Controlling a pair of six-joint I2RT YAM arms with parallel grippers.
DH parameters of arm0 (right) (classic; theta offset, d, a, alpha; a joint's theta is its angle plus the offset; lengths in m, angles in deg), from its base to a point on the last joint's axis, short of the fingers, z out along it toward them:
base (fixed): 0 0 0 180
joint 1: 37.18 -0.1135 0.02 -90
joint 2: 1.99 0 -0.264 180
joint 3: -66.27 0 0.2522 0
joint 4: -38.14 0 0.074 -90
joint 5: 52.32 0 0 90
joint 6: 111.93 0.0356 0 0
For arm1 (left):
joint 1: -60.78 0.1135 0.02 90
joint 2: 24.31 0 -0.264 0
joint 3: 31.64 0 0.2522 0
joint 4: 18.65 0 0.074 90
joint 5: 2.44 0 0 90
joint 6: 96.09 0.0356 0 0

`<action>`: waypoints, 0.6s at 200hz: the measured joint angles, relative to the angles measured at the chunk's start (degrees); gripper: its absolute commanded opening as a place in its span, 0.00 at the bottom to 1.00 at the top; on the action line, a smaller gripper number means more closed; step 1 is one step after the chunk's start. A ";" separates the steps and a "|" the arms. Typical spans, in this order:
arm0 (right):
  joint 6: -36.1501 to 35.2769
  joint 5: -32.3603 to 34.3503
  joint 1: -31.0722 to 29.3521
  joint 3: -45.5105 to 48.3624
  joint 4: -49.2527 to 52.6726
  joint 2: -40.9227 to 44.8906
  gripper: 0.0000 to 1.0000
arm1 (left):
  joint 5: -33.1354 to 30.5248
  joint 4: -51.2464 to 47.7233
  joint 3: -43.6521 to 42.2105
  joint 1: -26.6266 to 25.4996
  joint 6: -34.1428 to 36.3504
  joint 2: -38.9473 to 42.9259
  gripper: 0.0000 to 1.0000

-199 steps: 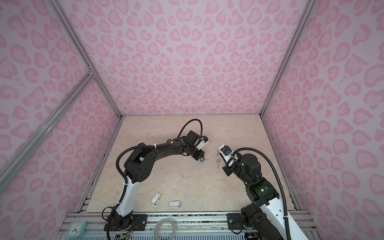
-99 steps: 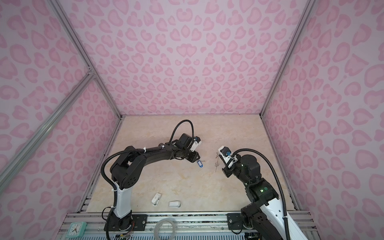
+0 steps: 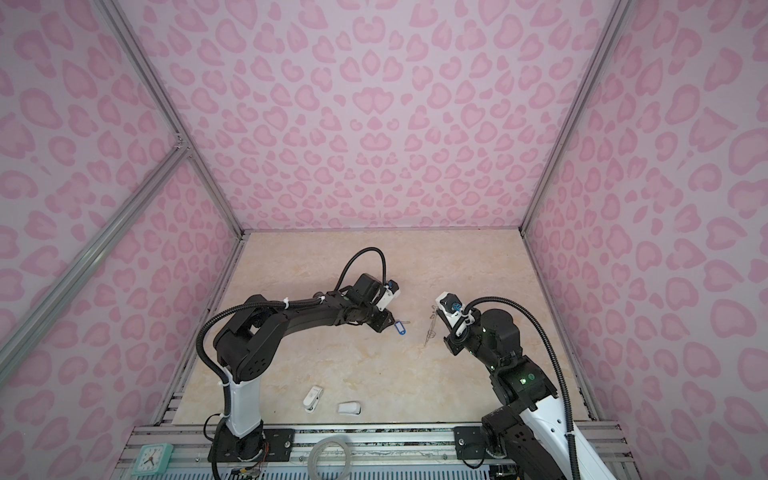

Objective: Put the keys on the keyring
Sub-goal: 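Lower the left gripper onto the blue-tagged key and grasp its ring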

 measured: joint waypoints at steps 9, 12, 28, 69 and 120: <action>0.00 -0.02 0.00 0.00 0.00 -0.11 0.00 | -0.09 0.00 -0.63 -0.02 1.01 0.35 0.32; 0.00 -0.07 0.00 0.00 0.00 -0.20 0.00 | -0.13 0.00 -0.85 -0.11 1.68 0.55 0.32; 0.00 -0.15 0.00 0.00 0.00 -0.61 0.00 | -0.11 0.55 -1.05 -0.24 3.85 0.81 0.32; -0.04 -0.15 0.00 0.00 0.00 -0.96 0.00 | -0.57 2.03 -1.95 -0.39 9.22 0.85 0.30; -0.46 -0.13 0.00 0.00 0.00 -1.55 0.00 | -1.01 2.43 -1.25 -0.94 13.44 0.79 0.25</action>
